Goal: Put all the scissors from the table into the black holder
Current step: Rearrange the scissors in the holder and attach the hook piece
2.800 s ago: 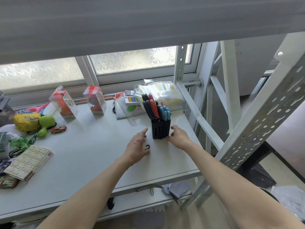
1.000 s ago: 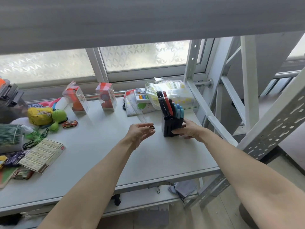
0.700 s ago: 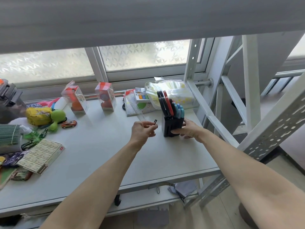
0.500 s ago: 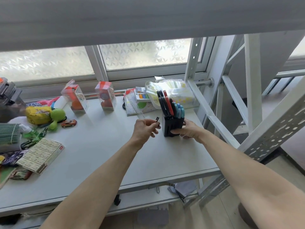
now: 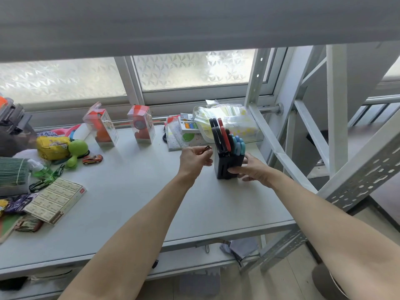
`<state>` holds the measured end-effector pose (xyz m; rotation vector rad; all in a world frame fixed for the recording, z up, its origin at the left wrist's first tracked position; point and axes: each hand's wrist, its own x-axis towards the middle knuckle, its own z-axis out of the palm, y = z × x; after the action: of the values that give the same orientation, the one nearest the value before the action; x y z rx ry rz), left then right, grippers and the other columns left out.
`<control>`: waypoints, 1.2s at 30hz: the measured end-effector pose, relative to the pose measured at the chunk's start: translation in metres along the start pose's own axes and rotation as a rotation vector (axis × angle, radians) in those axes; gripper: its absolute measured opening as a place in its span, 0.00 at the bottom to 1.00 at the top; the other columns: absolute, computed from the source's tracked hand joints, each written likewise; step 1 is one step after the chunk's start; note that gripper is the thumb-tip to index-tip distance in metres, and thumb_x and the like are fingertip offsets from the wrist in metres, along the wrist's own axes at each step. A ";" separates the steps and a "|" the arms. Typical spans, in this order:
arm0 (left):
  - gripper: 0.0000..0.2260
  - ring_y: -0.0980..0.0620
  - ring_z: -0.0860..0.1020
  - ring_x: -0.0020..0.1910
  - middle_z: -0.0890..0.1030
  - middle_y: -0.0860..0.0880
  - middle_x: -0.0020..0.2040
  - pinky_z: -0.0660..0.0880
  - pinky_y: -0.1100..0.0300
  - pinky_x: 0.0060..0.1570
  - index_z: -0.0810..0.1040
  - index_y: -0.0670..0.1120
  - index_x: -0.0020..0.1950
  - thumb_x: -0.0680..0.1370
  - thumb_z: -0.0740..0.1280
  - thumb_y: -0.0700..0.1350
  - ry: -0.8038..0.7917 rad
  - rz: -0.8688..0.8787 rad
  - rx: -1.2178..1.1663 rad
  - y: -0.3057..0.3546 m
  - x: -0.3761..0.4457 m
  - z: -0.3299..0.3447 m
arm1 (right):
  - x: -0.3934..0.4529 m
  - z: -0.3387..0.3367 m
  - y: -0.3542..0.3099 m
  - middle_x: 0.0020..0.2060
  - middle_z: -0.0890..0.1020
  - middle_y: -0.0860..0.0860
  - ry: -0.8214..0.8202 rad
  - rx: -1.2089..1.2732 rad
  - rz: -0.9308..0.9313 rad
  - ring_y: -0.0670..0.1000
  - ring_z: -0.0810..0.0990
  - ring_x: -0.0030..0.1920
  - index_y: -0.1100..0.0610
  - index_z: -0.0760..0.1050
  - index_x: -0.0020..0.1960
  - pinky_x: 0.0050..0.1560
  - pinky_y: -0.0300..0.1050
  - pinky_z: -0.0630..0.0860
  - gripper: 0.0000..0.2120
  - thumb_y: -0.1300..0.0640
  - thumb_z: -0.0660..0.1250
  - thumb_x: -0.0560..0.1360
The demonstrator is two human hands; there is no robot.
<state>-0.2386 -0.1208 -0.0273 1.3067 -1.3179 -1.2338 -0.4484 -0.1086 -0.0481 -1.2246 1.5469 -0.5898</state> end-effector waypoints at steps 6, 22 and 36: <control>0.08 0.55 0.80 0.25 0.82 0.37 0.41 0.79 0.65 0.28 0.72 0.37 0.59 0.81 0.67 0.36 0.034 0.096 0.155 -0.004 -0.004 -0.001 | -0.003 0.000 -0.004 0.63 0.74 0.52 0.026 -0.036 -0.040 0.53 0.79 0.46 0.48 0.56 0.76 0.48 0.48 0.78 0.42 0.53 0.77 0.69; 0.07 0.49 0.84 0.32 0.85 0.38 0.43 0.83 0.62 0.36 0.79 0.33 0.55 0.81 0.64 0.33 -0.031 0.191 0.324 -0.007 -0.023 0.014 | -0.006 0.009 -0.009 0.65 0.75 0.50 0.188 -0.138 -0.244 0.55 0.71 0.67 0.44 0.58 0.75 0.70 0.54 0.67 0.44 0.59 0.77 0.67; 0.07 0.51 0.82 0.31 0.85 0.45 0.40 0.84 0.53 0.41 0.86 0.39 0.53 0.78 0.71 0.39 0.252 0.177 0.124 -0.017 -0.031 0.036 | -0.007 0.010 -0.009 0.65 0.75 0.50 0.212 -0.176 -0.231 0.56 0.72 0.66 0.45 0.58 0.75 0.65 0.50 0.68 0.42 0.57 0.77 0.68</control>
<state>-0.2704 -0.0870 -0.0470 1.3513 -1.3121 -0.8479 -0.4364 -0.1034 -0.0410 -1.5286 1.6726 -0.7657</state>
